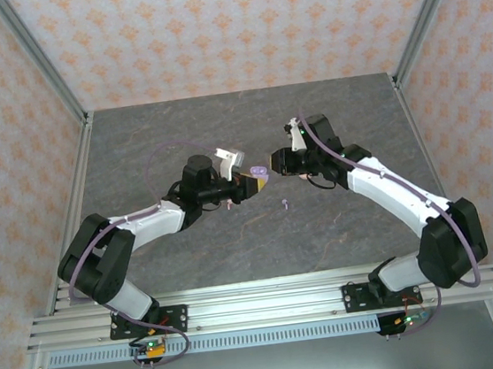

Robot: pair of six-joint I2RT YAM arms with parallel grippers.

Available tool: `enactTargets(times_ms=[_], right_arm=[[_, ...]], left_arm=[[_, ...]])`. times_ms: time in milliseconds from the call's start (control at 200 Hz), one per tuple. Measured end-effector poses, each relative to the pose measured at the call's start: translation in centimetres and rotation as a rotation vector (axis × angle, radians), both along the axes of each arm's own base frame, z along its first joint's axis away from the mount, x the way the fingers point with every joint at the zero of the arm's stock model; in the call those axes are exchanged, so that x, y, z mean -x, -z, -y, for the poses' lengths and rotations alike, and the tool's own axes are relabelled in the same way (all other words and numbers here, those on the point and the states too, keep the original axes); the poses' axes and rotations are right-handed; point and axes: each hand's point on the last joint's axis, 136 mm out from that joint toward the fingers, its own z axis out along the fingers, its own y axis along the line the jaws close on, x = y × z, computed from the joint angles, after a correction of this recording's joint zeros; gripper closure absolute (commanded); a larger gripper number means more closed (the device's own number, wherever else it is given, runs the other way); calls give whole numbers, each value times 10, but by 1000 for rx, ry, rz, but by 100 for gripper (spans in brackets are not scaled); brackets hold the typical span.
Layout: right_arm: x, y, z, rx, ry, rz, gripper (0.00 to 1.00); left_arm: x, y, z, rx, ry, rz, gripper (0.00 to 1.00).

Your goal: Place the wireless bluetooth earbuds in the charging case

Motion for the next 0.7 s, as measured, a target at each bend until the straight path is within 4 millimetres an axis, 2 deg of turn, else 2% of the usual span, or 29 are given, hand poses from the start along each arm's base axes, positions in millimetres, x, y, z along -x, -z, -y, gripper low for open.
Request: enactTargets(times_ms=[265, 536, 701], right_arm=[[6, -10, -5, -37, -33, 8, 78], [8, -14, -6, -48, -44, 11, 77], [8, -14, -6, -48, -44, 11, 77]], left_arm=[[5, 1, 12, 18, 46, -22, 97], [5, -17, 24, 54, 63, 2, 97], [6, -19, 26, 58, 68, 7, 97]])
